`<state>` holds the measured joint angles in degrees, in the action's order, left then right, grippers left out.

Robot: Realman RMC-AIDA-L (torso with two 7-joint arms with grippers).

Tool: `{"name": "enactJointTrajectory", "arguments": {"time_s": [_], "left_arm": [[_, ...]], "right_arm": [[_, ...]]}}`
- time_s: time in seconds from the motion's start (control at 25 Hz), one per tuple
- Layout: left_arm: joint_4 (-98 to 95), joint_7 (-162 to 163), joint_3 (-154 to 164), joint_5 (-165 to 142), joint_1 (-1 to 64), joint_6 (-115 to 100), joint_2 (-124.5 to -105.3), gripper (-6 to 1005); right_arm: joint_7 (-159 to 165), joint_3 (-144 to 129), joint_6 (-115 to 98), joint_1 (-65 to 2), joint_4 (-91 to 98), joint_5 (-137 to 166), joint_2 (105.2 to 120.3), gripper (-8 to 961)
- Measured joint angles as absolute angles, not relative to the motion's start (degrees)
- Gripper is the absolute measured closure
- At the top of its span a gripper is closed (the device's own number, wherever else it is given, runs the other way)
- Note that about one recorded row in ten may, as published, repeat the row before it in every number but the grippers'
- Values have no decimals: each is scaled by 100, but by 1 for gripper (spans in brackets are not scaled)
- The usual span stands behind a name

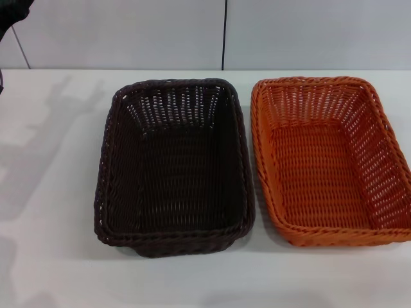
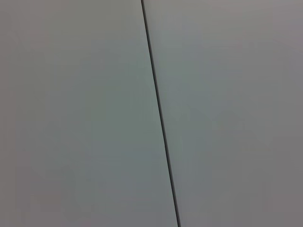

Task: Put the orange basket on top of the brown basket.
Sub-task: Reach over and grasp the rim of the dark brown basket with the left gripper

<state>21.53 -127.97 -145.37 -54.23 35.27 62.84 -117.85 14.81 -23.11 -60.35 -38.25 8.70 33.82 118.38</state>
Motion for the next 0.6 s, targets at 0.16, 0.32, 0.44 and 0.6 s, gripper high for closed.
{"name": "enactJointTrajectory", "arguments": {"time_s": [0.16, 0.32, 0.44, 0.6], "left_arm": [[2134, -12796, -14537, -5426, 3527, 6281, -11785, 145], [2122, -12796, -14537, -5424, 3526, 6277, -11785, 152], [2118, -12796, -14537, -5420, 3524, 6275, -11779, 157], [2143, -12785, -14500, -5437, 3530, 6274, -11770, 164]], "right_arm": [[1487, -2269, -5961, -3824, 870, 3375, 11838, 353], [1488, -2262, -5950, -3823, 870, 3374, 11838, 354], [1489, -2259, -5921, -3827, 870, 3374, 11838, 354], [1492, -2258, -5897, -3847, 870, 3374, 11838, 354]]}}
